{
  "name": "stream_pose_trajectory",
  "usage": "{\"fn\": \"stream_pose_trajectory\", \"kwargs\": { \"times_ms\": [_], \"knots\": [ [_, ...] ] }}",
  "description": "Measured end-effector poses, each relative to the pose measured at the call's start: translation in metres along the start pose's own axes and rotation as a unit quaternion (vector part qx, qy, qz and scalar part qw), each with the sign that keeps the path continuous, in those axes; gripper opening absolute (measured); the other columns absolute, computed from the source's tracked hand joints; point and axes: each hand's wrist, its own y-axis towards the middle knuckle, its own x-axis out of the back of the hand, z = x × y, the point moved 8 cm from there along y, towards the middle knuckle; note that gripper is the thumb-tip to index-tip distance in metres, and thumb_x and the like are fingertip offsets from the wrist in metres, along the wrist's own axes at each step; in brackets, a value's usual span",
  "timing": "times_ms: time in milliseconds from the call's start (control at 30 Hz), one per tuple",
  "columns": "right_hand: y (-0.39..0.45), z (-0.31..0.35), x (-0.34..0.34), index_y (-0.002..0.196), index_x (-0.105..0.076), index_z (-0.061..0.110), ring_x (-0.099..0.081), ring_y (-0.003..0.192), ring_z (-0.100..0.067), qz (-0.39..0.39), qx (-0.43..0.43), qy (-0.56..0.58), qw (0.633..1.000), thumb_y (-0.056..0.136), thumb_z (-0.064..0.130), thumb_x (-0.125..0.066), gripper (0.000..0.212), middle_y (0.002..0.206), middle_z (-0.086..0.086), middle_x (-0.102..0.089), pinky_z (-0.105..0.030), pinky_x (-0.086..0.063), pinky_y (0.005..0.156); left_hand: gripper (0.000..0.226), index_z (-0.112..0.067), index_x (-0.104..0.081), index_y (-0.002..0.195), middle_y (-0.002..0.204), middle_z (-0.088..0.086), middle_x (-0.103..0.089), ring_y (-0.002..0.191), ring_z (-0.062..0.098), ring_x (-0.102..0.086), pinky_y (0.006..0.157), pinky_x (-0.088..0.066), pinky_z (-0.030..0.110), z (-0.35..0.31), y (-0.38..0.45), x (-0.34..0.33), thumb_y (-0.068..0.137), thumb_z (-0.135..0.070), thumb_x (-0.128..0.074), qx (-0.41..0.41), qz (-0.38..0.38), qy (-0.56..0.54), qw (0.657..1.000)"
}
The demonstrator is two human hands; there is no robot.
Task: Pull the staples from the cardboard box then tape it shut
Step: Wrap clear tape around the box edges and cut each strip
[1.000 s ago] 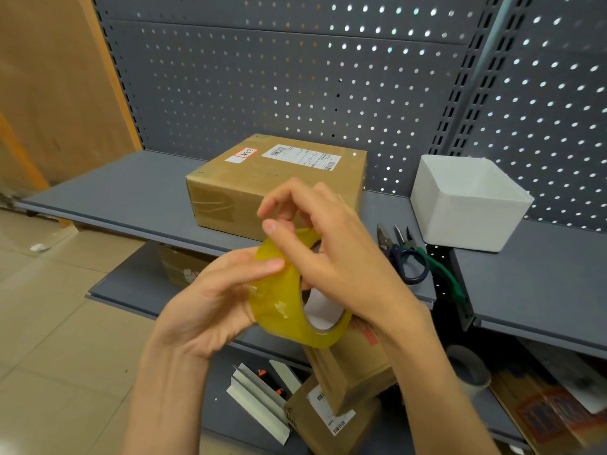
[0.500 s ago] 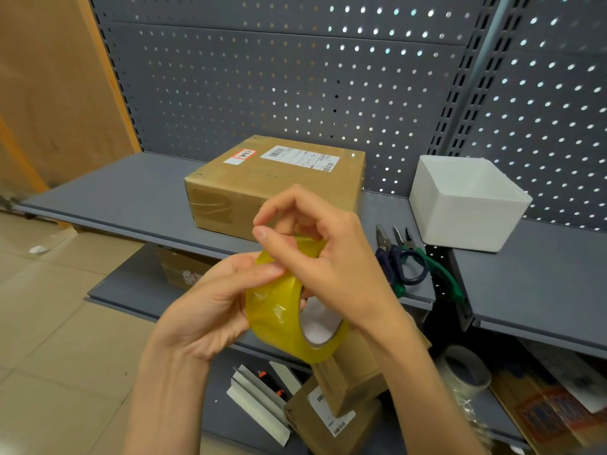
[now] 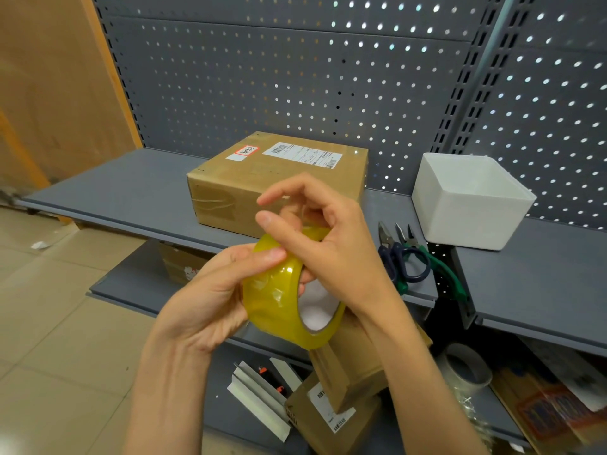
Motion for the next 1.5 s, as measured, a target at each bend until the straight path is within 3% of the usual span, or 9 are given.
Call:
{"fn": "stream_pose_trajectory", "kwargs": {
  "times_ms": [133,267,433,667,867,1033,1233,1400,1500],
  "knots": [
    [-0.002,-0.001,-0.003,0.09,-0.064,0.019,-0.054,0.061,-0.015,0.026,-0.002,-0.019,0.999,0.088,0.013,-0.063,0.006,0.064,-0.006,-0.053,-0.015,-0.041,0.047,0.036,-0.007,-0.076,0.086,0.078,0.012,-0.073,0.07,0.018,-0.072,0.062,-0.057,0.025,0.0,0.001,-0.005,0.055,-0.023,-0.086,-0.005,0.023,0.023,0.999],
    [-0.005,-0.003,0.001,0.087,-0.064,0.019,-0.048,0.054,-0.013,0.0,0.005,-0.005,1.0,0.086,0.007,-0.065,0.012,0.057,-0.008,-0.047,-0.025,-0.045,0.049,0.036,-0.01,-0.076,0.09,0.078,0.012,-0.073,0.07,0.019,-0.072,0.062,-0.057,0.026,0.003,0.003,-0.006,0.056,-0.021,-0.085,-0.004,0.028,0.011,1.0],
    [-0.005,0.0,0.002,0.09,-0.065,0.019,-0.051,0.065,-0.006,0.011,0.011,-0.029,0.999,0.085,0.012,-0.067,0.009,0.06,-0.003,-0.051,-0.023,-0.046,0.063,0.031,-0.006,-0.076,0.081,0.073,0.011,-0.073,0.066,0.019,-0.072,0.059,-0.057,0.026,0.002,0.003,-0.005,0.055,-0.022,-0.083,-0.002,0.019,0.023,1.0],
    [-0.001,-0.004,0.001,0.086,-0.064,0.018,-0.051,0.06,-0.008,0.009,0.014,-0.023,1.0,0.085,0.009,-0.067,0.01,0.059,-0.006,-0.051,-0.023,-0.047,0.061,0.034,-0.01,-0.077,0.083,0.075,0.01,-0.073,0.069,0.019,-0.072,0.061,-0.058,0.027,0.001,0.005,-0.002,0.052,-0.022,-0.087,-0.009,0.015,0.022,1.0],
    [0.002,-0.009,-0.003,0.086,-0.064,0.019,-0.051,0.07,-0.012,0.011,0.02,-0.061,0.998,0.085,0.009,-0.063,0.01,0.063,-0.005,-0.052,-0.041,-0.048,0.077,0.038,-0.013,-0.076,0.089,0.077,0.008,-0.072,0.07,0.018,-0.071,0.063,-0.056,0.025,-0.003,0.004,0.003,0.055,-0.026,-0.086,-0.023,0.005,0.059,0.998],
    [0.003,-0.011,0.001,0.082,-0.064,0.022,-0.049,0.072,-0.012,-0.014,0.021,-0.064,0.998,0.082,0.01,-0.065,0.012,0.062,-0.001,-0.052,-0.036,-0.046,0.075,0.043,-0.011,-0.074,0.095,0.084,0.011,-0.072,0.076,0.019,-0.071,0.065,-0.057,0.028,-0.003,0.004,0.011,0.057,-0.028,-0.086,-0.021,-0.008,0.074,0.997],
    [-0.003,-0.028,0.023,0.085,-0.063,0.02,-0.053,0.08,-0.005,-0.149,-0.012,-0.072,0.986,0.08,0.017,-0.066,0.007,0.085,0.004,-0.059,-0.017,-0.042,0.073,0.037,-0.003,-0.07,0.103,0.09,0.014,-0.072,0.074,0.019,-0.07,0.062,-0.058,0.03,-0.008,0.006,0.017,0.068,-0.016,-0.066,-0.046,-0.095,0.114,0.988],
    [-0.006,-0.038,0.013,0.094,-0.065,0.015,-0.059,0.087,-0.007,-0.074,-0.058,-0.044,0.995,0.079,0.025,-0.07,0.018,0.09,0.002,-0.062,-0.024,-0.048,0.081,0.056,0.005,-0.058,0.117,0.103,0.014,-0.071,0.091,0.02,-0.07,0.066,-0.057,0.03,-0.022,0.004,0.024,0.065,-0.016,-0.064,-0.113,-0.138,0.075,0.981],
    [-0.007,-0.045,0.007,0.097,-0.064,0.011,-0.059,0.083,-0.005,-0.043,-0.089,-0.018,0.995,0.084,0.023,-0.068,0.018,0.089,0.001,-0.066,-0.019,-0.048,0.075,0.056,0.005,-0.056,0.12,0.109,0.017,-0.069,0.1,0.025,-0.067,0.071,-0.057,0.031,-0.025,0.004,0.024,0.068,-0.014,-0.062,-0.128,-0.132,0.063,0.981]
  ]
}}
